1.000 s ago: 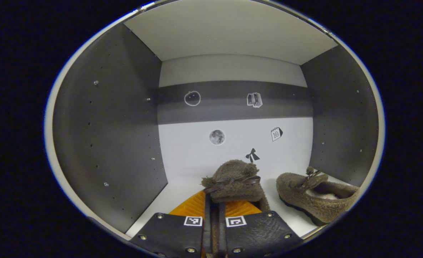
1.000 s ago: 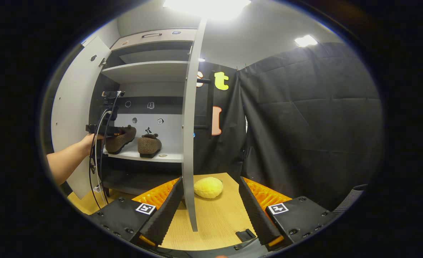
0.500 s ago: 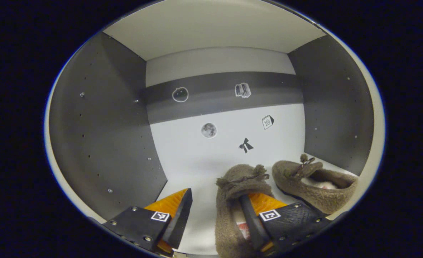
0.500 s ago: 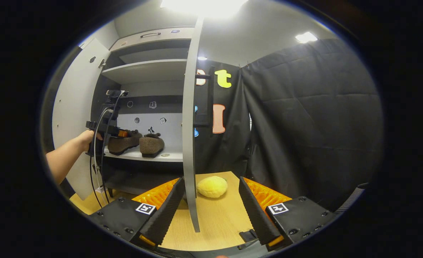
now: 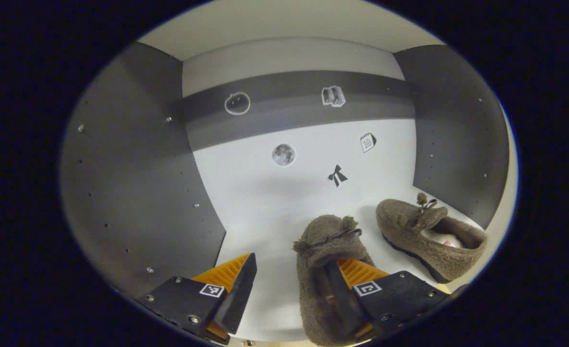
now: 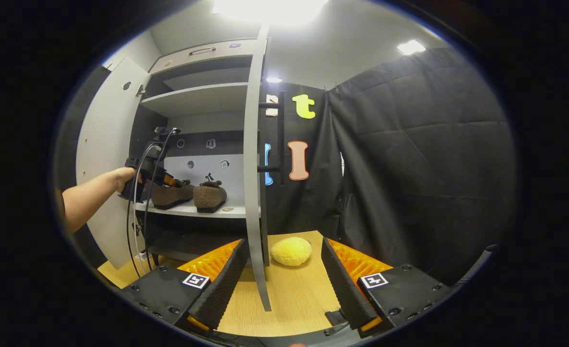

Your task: Grab one shoe with the right hand and put it into the shoe cabinet, grab the other shoe with the left hand and put it into the shoe cabinet; then close the right door with the right hand and the left door with the left hand.

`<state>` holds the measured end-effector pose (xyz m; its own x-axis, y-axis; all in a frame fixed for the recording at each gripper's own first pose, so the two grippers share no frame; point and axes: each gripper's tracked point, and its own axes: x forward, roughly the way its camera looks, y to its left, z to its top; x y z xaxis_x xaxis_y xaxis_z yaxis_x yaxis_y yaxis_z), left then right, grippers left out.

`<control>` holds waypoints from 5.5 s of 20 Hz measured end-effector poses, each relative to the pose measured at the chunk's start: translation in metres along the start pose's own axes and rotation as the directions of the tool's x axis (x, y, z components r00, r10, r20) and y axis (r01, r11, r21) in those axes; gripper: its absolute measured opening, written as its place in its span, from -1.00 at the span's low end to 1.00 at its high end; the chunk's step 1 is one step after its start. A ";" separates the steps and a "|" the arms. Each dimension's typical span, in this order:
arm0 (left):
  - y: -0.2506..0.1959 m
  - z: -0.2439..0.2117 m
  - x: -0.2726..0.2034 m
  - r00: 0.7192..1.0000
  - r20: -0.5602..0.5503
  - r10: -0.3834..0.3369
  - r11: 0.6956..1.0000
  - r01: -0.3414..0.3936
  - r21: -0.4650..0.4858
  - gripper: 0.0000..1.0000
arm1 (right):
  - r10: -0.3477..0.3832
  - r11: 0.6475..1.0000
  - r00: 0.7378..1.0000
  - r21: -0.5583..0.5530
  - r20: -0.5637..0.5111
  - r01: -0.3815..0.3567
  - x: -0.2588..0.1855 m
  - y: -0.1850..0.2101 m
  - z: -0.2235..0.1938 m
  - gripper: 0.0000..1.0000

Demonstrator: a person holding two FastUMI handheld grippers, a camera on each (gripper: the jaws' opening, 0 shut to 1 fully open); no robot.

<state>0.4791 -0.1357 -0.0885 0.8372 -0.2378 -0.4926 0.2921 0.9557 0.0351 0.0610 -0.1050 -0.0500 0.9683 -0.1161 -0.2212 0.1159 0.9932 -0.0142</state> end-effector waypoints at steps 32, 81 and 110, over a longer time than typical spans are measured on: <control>-0.024 -0.079 -0.412 0.920 0.361 0.155 0.960 -0.054 -0.274 0.61 | 0.040 0.999 0.982 -0.024 0.184 -0.036 0.057 -0.077 0.124 0.99; 0.205 -0.111 -0.400 0.871 0.387 0.303 0.934 -0.190 -0.303 0.62 | -0.013 0.994 0.987 -0.108 0.161 0.031 0.053 0.053 0.101 0.94; -0.021 -0.032 -0.312 0.891 0.452 0.039 0.990 0.026 -0.137 0.75 | -0.028 0.997 0.997 -0.074 0.073 0.034 0.017 -0.019 0.063 0.95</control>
<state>0.1976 -0.0758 0.0366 0.9664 -0.2531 -0.0446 0.2480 0.9638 -0.0976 0.0892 -0.1265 0.0084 0.9782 -0.1447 -0.1487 0.1317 0.9869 -0.0936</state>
